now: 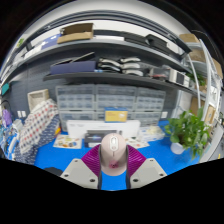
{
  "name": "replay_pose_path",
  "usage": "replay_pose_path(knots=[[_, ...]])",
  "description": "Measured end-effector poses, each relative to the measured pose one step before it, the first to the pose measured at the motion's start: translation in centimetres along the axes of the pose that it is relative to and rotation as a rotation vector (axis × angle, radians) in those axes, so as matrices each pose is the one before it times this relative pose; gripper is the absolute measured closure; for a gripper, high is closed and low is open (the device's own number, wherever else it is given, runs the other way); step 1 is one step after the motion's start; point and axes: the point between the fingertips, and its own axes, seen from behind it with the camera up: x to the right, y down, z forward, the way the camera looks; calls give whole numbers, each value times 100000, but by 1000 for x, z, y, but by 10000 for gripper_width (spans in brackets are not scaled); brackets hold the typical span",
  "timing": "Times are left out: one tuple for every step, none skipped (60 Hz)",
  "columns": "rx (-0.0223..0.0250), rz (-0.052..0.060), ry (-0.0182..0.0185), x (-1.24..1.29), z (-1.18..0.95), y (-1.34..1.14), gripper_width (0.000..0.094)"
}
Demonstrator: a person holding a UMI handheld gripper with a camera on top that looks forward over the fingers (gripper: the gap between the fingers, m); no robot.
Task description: Arrange mouse
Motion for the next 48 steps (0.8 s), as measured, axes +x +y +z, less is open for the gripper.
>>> replay_pose_path(knots=[[-24,197,-1463,-1175,-134,-122,613],[-81,128,-1484,-1228,-112,-34,614],[-110,34,-1481,-1205,-49,18,614],[-155,-43,-1423,-1200,15,77,615],[-275,-115,-1513,-1213,43,162,615],[-427,-177,-1632,-1236,98,245,615],[-127,-153,-1490,-1470,144,465,614],[-411,-326,-1703,-1211,242,384,615],[-702,-398,-1710,-1161,377,376,615],[-751,-510,-1536,-1157,326,515,615],[-986,-494,-1516,-1103,360,608,615],[-1201,-480,-1517,-1091,417,675,615],[-1358,-289,-1546,-1083,442,759,616],[-1349,25,-1486,-1044,472,748,616],[-1037,212,-1470,-925,343,829,616],[-1326,405,-1308,-948,536,781,616],[-1604,433,-1101,-994,609,827,616],[-1688,347,-1148,-863,575,829,615],[-1524,410,-1024,-803,551,804,616],[-1293,536,-928,-744,550,741,616],[-1195,476,-841,-687,568,678,617],[-1170,257,-980,-563,527,815,616],[-1466,248,-603,-625,563,708,616],[-1428,243,-250,-741,505,770,616],[-1197,110,-419,-565,476,661,616],[-1034,-24,-344,-502,462,608,616],[-1021,-142,-276,-493,485,599,618],[-1198,-215,-169,-448,494,614,616],[-1404,-90,-161,-425,505,649,617],[-1394,20,-611,-210,593,566,618],[-1304,307,-75,-396,459,564,618],[-1039,346,177,-442,432,619,616],[-1115,341,43,-332,455,531,616],[-1247,338,86,-314,425,533,617],[-1310,232,167,-255,431,516,619],[-1175,95,338,-205,422,465,618],[-907,-32,484,-144,406,427,618],[-834,-22,567,-103,388,395,617],[-828,-168,554,-70,379,394,619],[-873,-372,507,-71,346,409,617],[-1184,-485,6,142,338,313,616],[-847,-189,756,-119,414,468,617],[-1083,-186,573,-44,373,437,616],[-1154,-336,629,-21,337,462,616],[-1203,-470,617,41,301,486,617],[-1237,-410,541,29,312,512,613],[-1396,-354,369,13,243,582,608],[1278,-452,307,16,106,-120,608]])
